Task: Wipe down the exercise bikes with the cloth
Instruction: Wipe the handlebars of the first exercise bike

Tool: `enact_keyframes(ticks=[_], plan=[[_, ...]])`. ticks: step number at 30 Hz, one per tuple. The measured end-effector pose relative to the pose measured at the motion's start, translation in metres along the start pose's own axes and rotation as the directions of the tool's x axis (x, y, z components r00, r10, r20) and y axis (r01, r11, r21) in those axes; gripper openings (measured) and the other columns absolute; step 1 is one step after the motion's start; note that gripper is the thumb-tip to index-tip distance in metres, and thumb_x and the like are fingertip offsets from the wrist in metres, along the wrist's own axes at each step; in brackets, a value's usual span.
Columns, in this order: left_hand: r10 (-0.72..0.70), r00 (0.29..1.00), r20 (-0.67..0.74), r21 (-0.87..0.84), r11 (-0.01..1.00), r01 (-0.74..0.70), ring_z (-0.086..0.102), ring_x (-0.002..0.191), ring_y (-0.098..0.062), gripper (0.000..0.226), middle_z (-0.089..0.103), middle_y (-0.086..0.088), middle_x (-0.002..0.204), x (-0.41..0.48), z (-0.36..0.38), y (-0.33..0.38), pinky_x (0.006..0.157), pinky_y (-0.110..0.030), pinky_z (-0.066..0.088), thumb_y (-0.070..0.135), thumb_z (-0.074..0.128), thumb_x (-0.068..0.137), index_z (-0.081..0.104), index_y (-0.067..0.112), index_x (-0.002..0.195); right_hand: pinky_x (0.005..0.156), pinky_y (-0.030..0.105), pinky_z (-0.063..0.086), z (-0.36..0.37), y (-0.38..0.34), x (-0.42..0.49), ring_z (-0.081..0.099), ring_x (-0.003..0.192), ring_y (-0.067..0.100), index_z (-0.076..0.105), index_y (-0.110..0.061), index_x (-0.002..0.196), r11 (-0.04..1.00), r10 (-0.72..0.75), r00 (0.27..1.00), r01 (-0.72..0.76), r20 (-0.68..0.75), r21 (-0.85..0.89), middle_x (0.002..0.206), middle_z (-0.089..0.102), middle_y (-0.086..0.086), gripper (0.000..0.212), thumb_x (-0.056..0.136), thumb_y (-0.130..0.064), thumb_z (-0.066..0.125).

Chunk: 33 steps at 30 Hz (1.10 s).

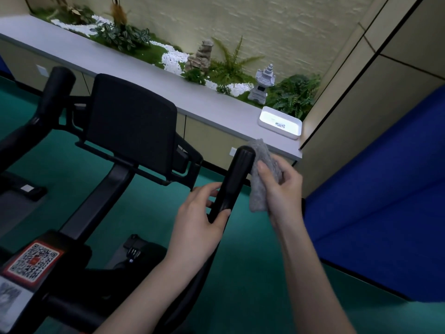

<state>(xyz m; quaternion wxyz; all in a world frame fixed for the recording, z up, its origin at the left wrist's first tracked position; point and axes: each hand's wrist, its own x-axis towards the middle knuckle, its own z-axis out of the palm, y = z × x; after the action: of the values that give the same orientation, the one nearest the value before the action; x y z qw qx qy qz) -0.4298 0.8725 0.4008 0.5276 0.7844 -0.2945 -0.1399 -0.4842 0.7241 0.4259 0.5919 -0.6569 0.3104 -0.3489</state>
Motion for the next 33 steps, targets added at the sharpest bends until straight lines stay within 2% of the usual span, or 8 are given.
enact_keyframes(ticks=[5, 10, 13, 16, 19, 22, 27, 33], plan=[[0.009, 1.0, -0.003, -0.008, 1.0, -0.009, 0.054, 0.096, 0.001, 0.045, 0.056, 0.016, 0.109, -0.001, 0.0, -0.001, 0.083, -0.019, 0.043, 0.017, 0.07, 0.082, 0.055, 0.03, 0.122, 0.086, 0.024, 0.051, 0.015, 0.008, -0.027, 0.063, 0.096, 0.009, 0.067, -0.017, 0.104, 0.94, -0.329, 0.928, 0.303, -0.177, -0.158, 0.101, 0.066, 0.0, 0.024, 0.085, -0.003, 0.063], [0.011, 1.0, -0.009, -0.008, 1.0, -0.011, 0.054, 0.095, -0.002, 0.046, 0.057, 0.014, 0.11, -0.001, -0.001, -0.002, 0.083, -0.021, 0.044, 0.018, 0.071, 0.082, 0.055, 0.027, 0.124, 0.091, 0.02, 0.044, 0.014, -0.012, 0.003, 0.058, 0.102, 0.023, 0.07, -0.003, 0.105, 0.607, -0.667, 0.733, 0.639, 0.135, -0.472, 0.105, 0.066, 0.0, 0.031, 0.079, 0.011, 0.061], [0.011, 1.0, -0.001, -0.005, 1.0, -0.011, 0.055, 0.095, -0.004, 0.046, 0.057, 0.012, 0.111, 0.0, -0.001, -0.003, 0.085, -0.023, 0.045, 0.019, 0.07, 0.082, 0.055, 0.026, 0.125, 0.083, 0.011, 0.039, 0.012, -0.037, 0.023, 0.054, 0.095, 0.01, 0.07, -0.014, 0.102, 0.614, -0.508, 0.798, 0.599, 0.323, -0.514, 0.094, 0.063, -0.01, 0.028, 0.083, 0.002, 0.059], [0.008, 1.0, 0.001, -0.011, 1.0, -0.008, 0.054, 0.095, -0.003, 0.046, 0.058, 0.013, 0.111, 0.0, -0.001, -0.003, 0.084, -0.023, 0.045, 0.02, 0.071, 0.082, 0.055, 0.027, 0.124, 0.074, 0.013, 0.043, 0.006, -0.049, 0.04, 0.058, 0.082, 0.0, 0.066, -0.025, 0.095, 0.797, -0.241, 0.911, 0.382, 0.334, -0.468, 0.087, 0.065, -0.011, 0.023, 0.086, -0.005, 0.058], [0.005, 1.0, 0.003, -0.012, 1.0, -0.005, 0.054, 0.095, -0.004, 0.045, 0.057, 0.014, 0.11, 0.0, -0.001, -0.003, 0.084, -0.024, 0.045, 0.019, 0.07, 0.082, 0.055, 0.029, 0.123, 0.069, 0.018, 0.047, 0.002, -0.032, 0.032, 0.061, 0.075, 0.002, 0.065, -0.012, 0.102, 0.986, -0.037, 0.984, 0.064, 0.173, -0.152, 0.085, 0.066, -0.007, 0.015, 0.091, -0.005, 0.057], [0.014, 1.0, -0.002, -0.015, 1.0, -0.014, 0.055, 0.094, -0.005, 0.045, 0.057, 0.013, 0.109, 0.0, -0.001, -0.002, 0.083, -0.026, 0.046, 0.018, 0.071, 0.082, 0.055, 0.029, 0.123, 0.068, 0.024, 0.05, 0.006, -0.001, 0.007, 0.064, 0.078, 0.012, 0.06, 0.002, 0.116, 0.972, 0.169, 0.978, -0.186, 0.126, 0.145, 0.093, 0.066, 0.006, 0.024, 0.093, -0.006, 0.053], [0.023, 1.0, -0.006, -0.006, 1.0, -0.023, 0.055, 0.093, -0.007, 0.045, 0.058, 0.012, 0.11, 0.001, -0.001, -0.003, 0.083, -0.027, 0.047, 0.018, 0.07, 0.082, 0.055, 0.028, 0.123, 0.078, 0.032, 0.052, 0.018, 0.019, -0.021, 0.064, 0.088, 0.021, 0.063, -0.003, 0.108, 0.943, 0.172, 0.979, -0.197, 0.114, 0.267, 0.101, 0.067, 0.016, 0.018, 0.095, -0.004, 0.05], [0.018, 1.0, 0.018, -0.02, 1.0, -0.018, 0.054, 0.094, -0.002, 0.043, 0.057, 0.018, 0.106, 0.001, -0.004, -0.003, 0.08, -0.021, 0.043, 0.018, 0.069, 0.083, 0.055, 0.03, 0.121, 0.078, 0.032, 0.05, 0.011, 0.031, -0.037, 0.064, 0.086, 0.019, 0.064, -0.007, 0.107, 0.985, 0.131, 0.981, -0.146, 0.143, 0.096, 0.096, 0.069, 0.009, 0.019, 0.093, -0.001, 0.052]])
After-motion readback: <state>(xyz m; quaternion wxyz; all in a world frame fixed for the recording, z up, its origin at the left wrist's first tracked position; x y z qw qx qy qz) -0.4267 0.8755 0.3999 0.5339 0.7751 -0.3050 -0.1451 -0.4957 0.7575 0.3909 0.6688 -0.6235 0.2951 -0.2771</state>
